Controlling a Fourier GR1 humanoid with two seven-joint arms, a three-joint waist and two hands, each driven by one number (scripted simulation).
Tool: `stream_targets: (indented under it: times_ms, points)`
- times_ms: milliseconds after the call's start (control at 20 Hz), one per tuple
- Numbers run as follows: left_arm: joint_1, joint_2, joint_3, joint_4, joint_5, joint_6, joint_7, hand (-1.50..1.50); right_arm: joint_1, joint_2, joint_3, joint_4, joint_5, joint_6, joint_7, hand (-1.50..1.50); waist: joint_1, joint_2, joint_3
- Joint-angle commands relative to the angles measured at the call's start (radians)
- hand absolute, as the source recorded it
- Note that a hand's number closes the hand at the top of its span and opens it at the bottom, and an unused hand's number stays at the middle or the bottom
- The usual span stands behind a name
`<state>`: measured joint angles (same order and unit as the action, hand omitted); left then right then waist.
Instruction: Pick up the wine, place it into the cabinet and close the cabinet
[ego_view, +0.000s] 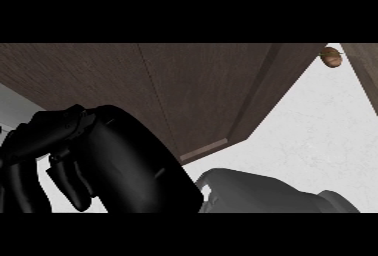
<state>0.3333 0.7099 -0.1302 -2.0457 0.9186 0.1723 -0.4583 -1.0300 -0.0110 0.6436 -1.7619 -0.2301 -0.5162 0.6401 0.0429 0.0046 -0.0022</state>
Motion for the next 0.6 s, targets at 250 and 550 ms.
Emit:
stream_targets:
  times_ms: [250, 550]
  points:
    - [-0.05, -0.022, 0.048, 0.011, 0.004, 0.018, 0.059, -1.5, -0.197, 0.011, -0.155, 0.378, 0.036, 0.117, -0.162, 1.5, -0.024, 0.0, 0.001]
    - [-0.038, -0.081, 0.028, 0.077, -0.067, -0.037, 0.009, -1.5, -0.234, 0.011, -0.262, 0.593, -0.018, 0.222, -0.276, 1.5, -0.021, 0.0, 0.001]
